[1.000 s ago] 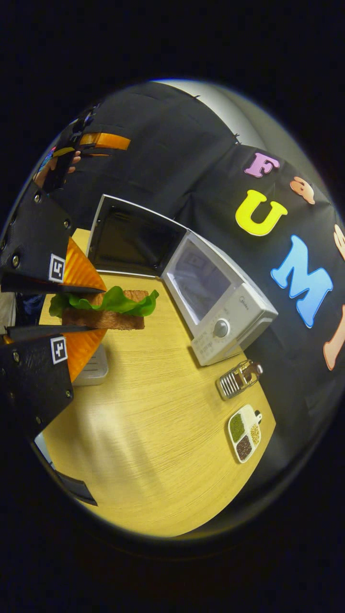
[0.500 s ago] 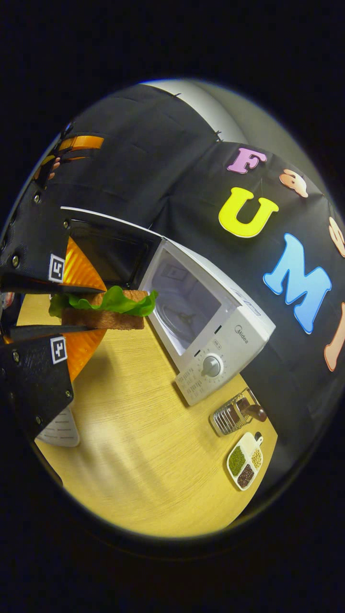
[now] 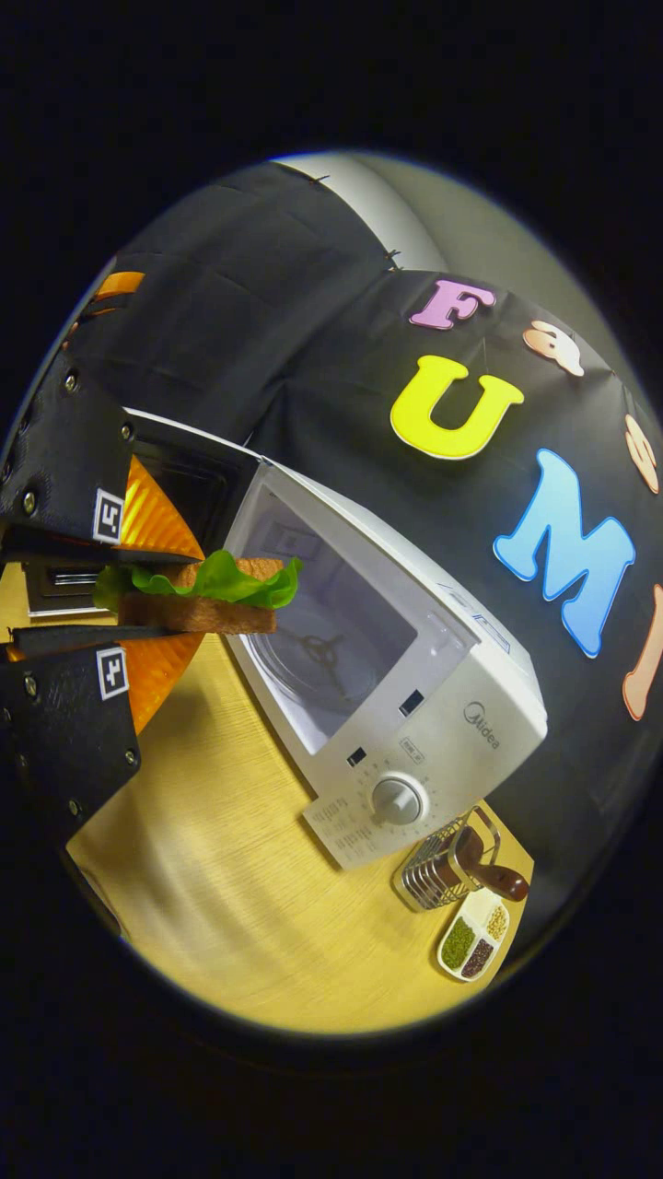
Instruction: Open the microwave oven with the left hand, put the food in, and close the microwave oven.
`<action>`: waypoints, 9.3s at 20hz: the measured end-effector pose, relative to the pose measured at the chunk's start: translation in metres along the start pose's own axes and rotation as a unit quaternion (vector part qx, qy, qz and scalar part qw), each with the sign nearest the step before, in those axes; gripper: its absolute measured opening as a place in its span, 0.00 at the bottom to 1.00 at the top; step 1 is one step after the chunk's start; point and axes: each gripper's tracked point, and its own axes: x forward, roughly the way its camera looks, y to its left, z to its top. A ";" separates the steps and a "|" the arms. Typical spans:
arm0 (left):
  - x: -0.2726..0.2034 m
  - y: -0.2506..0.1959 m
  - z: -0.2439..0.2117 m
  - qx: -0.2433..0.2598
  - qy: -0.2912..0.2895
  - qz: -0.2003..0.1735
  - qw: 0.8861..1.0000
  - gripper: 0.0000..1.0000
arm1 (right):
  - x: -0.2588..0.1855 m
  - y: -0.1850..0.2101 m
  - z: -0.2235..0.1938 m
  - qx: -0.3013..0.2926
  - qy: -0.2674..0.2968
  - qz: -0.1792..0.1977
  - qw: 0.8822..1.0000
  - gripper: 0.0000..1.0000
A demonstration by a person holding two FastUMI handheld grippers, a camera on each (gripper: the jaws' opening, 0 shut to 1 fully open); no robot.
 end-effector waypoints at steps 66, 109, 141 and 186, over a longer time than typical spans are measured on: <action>-0.034 -0.027 -0.214 -0.002 0.189 -0.012 0.982 0.23 | -0.117 0.017 0.068 -0.348 -0.192 -0.098 0.912 0.98; 0.076 -0.377 -0.193 -0.026 0.166 -0.334 0.927 0.06 | -0.287 -0.064 0.088 -0.322 -0.255 -0.264 0.873 0.98; 0.171 -0.384 -0.186 0.026 0.159 -0.170 0.972 0.09 | -0.324 -0.078 0.080 -0.345 -0.225 -0.214 0.886 0.98; -0.135 -0.178 0.007 -0.027 0.007 -0.101 0.994 0.97 | -0.316 0.072 0.017 -0.415 -0.272 -0.097 0.863 0.98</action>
